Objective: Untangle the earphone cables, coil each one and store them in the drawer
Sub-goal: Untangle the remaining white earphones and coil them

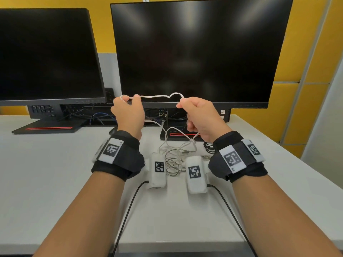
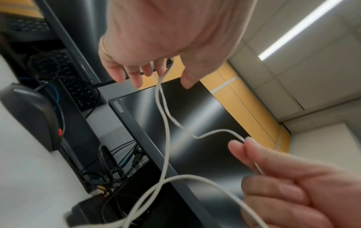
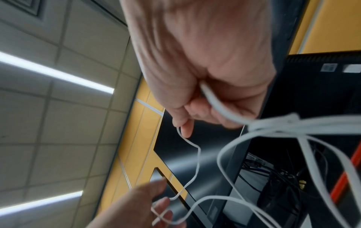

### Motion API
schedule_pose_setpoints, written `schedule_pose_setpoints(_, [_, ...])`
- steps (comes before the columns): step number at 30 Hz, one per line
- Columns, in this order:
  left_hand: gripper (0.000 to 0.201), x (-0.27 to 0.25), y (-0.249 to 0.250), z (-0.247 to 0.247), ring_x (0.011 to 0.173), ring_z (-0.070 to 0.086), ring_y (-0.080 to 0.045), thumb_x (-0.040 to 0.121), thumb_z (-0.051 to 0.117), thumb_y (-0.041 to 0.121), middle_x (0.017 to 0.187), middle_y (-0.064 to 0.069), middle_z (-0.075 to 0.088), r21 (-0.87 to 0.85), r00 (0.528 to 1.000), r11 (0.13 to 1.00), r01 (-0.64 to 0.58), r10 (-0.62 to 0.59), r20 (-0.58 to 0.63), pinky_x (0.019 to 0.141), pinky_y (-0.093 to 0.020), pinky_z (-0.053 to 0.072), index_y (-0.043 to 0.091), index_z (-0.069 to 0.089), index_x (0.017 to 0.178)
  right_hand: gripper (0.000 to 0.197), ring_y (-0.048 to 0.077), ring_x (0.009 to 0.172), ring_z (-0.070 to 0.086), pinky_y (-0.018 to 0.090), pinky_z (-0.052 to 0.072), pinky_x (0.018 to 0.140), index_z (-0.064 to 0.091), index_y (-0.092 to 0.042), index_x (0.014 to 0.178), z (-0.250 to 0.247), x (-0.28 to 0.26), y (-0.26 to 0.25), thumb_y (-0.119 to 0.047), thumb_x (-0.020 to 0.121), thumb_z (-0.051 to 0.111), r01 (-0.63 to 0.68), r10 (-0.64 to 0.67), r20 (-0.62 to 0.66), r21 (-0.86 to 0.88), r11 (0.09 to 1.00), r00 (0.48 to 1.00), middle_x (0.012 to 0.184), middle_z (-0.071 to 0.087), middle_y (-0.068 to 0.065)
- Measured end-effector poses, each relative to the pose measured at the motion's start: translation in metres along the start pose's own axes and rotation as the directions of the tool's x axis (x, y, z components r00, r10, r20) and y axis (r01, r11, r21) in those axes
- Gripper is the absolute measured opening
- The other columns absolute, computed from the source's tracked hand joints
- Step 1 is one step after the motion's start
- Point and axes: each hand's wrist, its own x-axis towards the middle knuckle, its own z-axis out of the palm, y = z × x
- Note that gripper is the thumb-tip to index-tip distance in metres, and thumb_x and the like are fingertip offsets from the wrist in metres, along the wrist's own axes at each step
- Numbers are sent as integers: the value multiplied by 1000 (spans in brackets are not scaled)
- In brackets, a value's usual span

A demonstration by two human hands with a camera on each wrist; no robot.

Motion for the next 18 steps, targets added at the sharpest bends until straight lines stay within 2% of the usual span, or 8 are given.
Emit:
schedule_pose_setpoints(2, [49, -3, -1, 3, 92, 57, -22, 87, 59, 40, 131, -14, 39, 122, 998, 991, -60, 60, 5, 89, -44, 50, 6, 51, 122, 22, 6, 56, 37, 21, 33, 54, 67, -21, 91, 3, -2, -1, -26, 100, 47, 26, -25, 20, -64, 998, 999, 60, 41, -10])
schedule_pose_setpoints(4, [55, -5, -1, 3, 97, 57, -27, 78, 58, 54, 124, -12, 42, 233, 992, 964, -126, 116, 59, 95, -50, 47, 8, 57, 110, 21, 5, 61, 36, 22, 31, 55, 66, -21, 96, 6, -2, -3, -23, 99, 46, 14, -10, 47, -86, 996, 999, 66, 42, -12])
schedule_pose_setpoints(8, [37, -11, 4, -1, 90, 56, -27, 76, 62, 54, 97, -6, 49, 260, 978, 946, -195, 169, 119, 90, -49, 48, 22, 45, 80, 23, 2, 66, 38, 31, 47, 78, 62, -33, 89, 9, -3, -2, -25, 100, 43, 23, -11, 96, -130, 991, 995, 69, 42, -16])
schedule_pose_setpoints(10, [35, -15, 6, -4, 80, 54, -20, 81, 66, 47, 86, -2, 50, 213, 963, 948, -236, 199, 184, 81, -39, 49, 21, 43, 82, 23, 1, 68, 40, 35, 47, 86, 64, -32, 88, 9, -4, -1, -26, 100, 45, 50, -40, 76, -137, 989, 996, 69, 44, -17])
schedule_pose_setpoints(12, [34, -19, 9, -5, 82, 54, -10, 87, 66, 41, 90, 4, 54, 146, 914, 949, -281, 218, 341, 71, -24, 44, 18, 47, 102, 23, 1, 67, 41, 31, 45, 75, 67, -28, 91, 9, -3, -1, -29, 100, 47, 66, -57, 71, -116, 991, 996, 68, 46, -17])
schedule_pose_setpoints(14, [38, -23, 14, -5, 96, 56, -3, 91, 60, 41, 104, 9, 60, 104, 828, 951, -290, 195, 525, 75, -19, 43, 20, 49, 121, 26, 4, 63, 41, 28, 42, 62, 70, -22, 95, 9, -3, -1, -32, 101, 47, 67, -61, 86, -63, 996, 994, 59, 47, -19])
schedule_pose_setpoints(16, [28, -26, 16, -6, 103, 57, 0, 95, 55, 40, 107, 10, 65, 93, 740, 950, -297, 167, 651, 83, -19, 43, 23, 58, 117, 28, 8, 52, 42, 30, 41, 57, 70, -17, 95, 8, -2, 0, -32, 101, 47, 82, -82, 94, 2, 997, 992, 46, 46, -15])
schedule_pose_setpoints(18, [22, -29, 17, -6, 98, 60, -5, 98, 49, 38, 95, 7, 68, 93, 703, 946, -312, 164, 692, 84, -20, 41, 24, 65, 94, 29, 9, 45, 42, 33, 44, 58, 68, -14, 92, 8, 0, 1, -32, 101, 47, 98, -101, 86, 36, 995, 991, 44, 46, -10])
